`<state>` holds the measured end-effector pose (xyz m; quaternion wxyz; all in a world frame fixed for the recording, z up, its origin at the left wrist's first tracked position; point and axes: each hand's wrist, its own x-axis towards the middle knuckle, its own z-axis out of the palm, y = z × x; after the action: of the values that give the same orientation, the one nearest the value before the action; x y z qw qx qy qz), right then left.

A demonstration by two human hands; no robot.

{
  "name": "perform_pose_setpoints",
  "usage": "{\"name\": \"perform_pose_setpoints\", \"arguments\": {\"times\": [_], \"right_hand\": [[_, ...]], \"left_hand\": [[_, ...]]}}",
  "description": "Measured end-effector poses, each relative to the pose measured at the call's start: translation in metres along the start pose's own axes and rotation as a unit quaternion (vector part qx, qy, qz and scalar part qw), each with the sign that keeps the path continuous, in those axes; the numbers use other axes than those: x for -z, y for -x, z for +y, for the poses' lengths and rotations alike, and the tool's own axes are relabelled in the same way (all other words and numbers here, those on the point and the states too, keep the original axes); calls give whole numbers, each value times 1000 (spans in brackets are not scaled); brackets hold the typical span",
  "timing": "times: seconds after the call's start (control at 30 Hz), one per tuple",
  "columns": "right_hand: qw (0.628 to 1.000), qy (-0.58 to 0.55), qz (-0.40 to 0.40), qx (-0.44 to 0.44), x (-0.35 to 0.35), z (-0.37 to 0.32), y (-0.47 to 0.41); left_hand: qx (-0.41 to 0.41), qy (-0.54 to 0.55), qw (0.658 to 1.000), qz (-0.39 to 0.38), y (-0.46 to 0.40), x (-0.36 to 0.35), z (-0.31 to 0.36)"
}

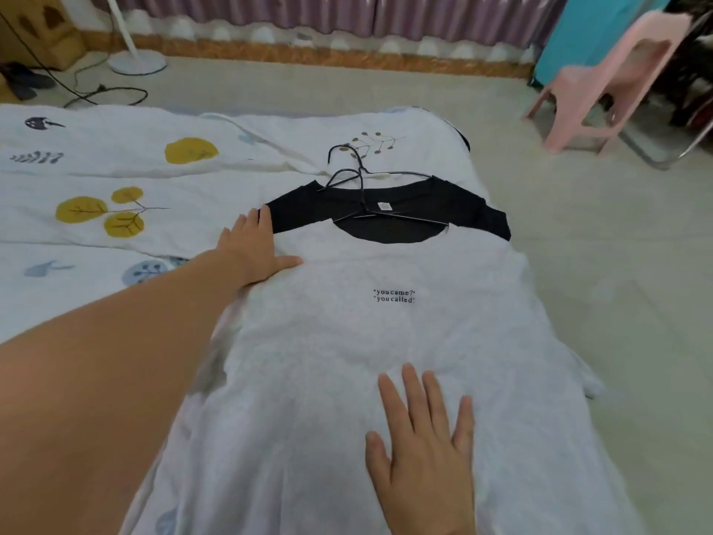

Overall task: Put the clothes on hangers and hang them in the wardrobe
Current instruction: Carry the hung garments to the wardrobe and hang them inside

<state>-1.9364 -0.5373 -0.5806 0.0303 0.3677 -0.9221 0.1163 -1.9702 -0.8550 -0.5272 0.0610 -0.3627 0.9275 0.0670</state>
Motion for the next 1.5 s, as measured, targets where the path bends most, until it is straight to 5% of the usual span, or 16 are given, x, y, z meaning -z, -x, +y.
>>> {"name": "perform_pose_setpoints", "arguments": {"times": [0.13,0.27,0.43,0.63,0.77,0.83,0.9,1.03,1.17,1.37,1.5], "right_hand": [[1000,11,19,11,-4,3,1],[999,34,25,16,-1,2,1],[999,40,32,-6,4,-5,3],[999,-2,-41,-32,36,-24,25],[936,-259,191,-145,135,-49,65],[906,-260,316,-106,200,-55,75],[906,-225,351,-79,258,-57,71],[950,-102,295,-30,369,-63,58],[989,-57,124,50,469,-81,71],[978,11,50,202,566,-126,122],[961,-11,68,269,617,-158,159]], "left_hand": [[42,78,996,-15,-2,5,8],[-11,160,986,46,37,14,23],[-29,239,971,-10,127,21,36],[-46,239,969,43,229,55,29],[-34,228,969,90,283,102,9],[-28,228,966,116,310,135,0],[-21,221,966,134,342,172,-8],[-23,189,968,165,407,243,-21],[-20,169,966,193,476,309,-39],[-26,150,959,238,582,385,-67],[-70,130,943,297,654,423,-92]]}}
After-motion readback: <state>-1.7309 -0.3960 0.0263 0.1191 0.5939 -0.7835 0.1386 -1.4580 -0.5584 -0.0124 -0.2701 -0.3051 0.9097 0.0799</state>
